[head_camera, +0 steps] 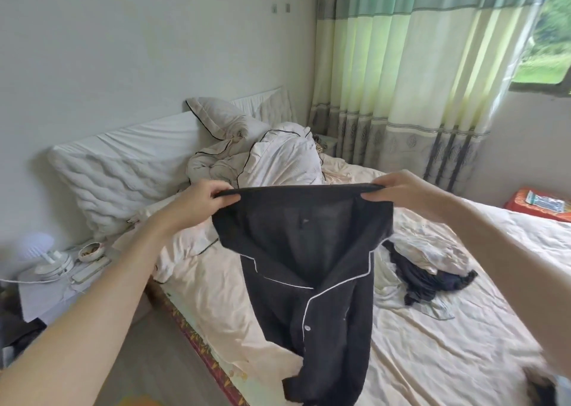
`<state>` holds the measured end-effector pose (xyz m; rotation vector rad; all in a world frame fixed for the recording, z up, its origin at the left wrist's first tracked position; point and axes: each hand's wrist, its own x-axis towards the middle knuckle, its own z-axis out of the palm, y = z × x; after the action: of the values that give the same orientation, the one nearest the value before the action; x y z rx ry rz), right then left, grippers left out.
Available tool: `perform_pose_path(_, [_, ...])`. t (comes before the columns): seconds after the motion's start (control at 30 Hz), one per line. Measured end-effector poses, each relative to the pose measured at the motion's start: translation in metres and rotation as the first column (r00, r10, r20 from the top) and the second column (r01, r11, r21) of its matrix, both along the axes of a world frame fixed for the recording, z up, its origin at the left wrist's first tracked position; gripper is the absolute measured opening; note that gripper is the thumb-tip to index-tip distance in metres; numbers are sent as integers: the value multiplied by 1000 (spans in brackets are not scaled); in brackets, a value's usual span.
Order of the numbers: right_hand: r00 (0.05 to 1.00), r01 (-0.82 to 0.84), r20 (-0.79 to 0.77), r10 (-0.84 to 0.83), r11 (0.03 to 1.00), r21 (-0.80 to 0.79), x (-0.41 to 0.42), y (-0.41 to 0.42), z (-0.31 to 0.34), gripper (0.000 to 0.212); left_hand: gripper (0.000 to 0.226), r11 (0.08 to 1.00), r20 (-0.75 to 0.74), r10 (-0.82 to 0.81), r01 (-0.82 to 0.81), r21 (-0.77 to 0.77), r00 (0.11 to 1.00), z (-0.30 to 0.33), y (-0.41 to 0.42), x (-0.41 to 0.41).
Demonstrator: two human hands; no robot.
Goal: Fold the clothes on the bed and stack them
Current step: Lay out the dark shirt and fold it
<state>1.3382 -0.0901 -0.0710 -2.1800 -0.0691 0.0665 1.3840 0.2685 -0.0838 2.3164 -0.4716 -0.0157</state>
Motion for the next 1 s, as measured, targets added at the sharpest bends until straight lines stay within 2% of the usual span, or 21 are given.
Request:
perform_pose_path(0.07, [999,-48,26,44,985,165,7,-1,26,10,18,987,33,1,4,-158,999,27,0,7])
perform_pose_path(0.13, [998,-69,30,62,946,316,12,-1,43,11,19,933,-1,13,-13,-361,1000,43,-5,10])
perform_pose_path(0.17, [998,-69,34,61,927,369,15,0,48,12,19,910,-20,18,-25,-414,1000,47,-7,11])
perform_pose_path(0.3, [997,-73,37,63,875,478,23,4,53,16,21,913,-74,53,-79,-401,996,56,-13,13])
perform_pose_path(0.37, [997,-78,49,62,858,507,27,8,52,18,35,891,-89,29,-66,-449,996,63,-14,15])
perform_pose_path(0.43, [995,-72,93,30,865,496,32,15,54,19,34,895,-33,-9,-6,-445,999,77,-15,13])
perform_pose_path(0.53, [976,14,199,-91,934,357,41,28,64,24,27,926,27,-62,68,-371,998,104,-11,9])
perform_pose_path(0.63, [901,148,380,-207,972,180,48,37,82,28,36,903,-20,-194,170,-395,981,123,-1,6])
perform_pose_path(0.77, [811,257,534,-238,966,39,57,38,94,30,47,874,-93,-355,294,-388,930,133,7,1])
perform_pose_path(0.9, [836,254,488,-250,965,59,64,41,89,27,43,844,-96,-390,314,-434,916,137,10,0])
perform_pose_path(1.0, [903,180,358,-236,967,182,62,49,83,40,24,841,23,-170,157,-518,985,132,8,4])
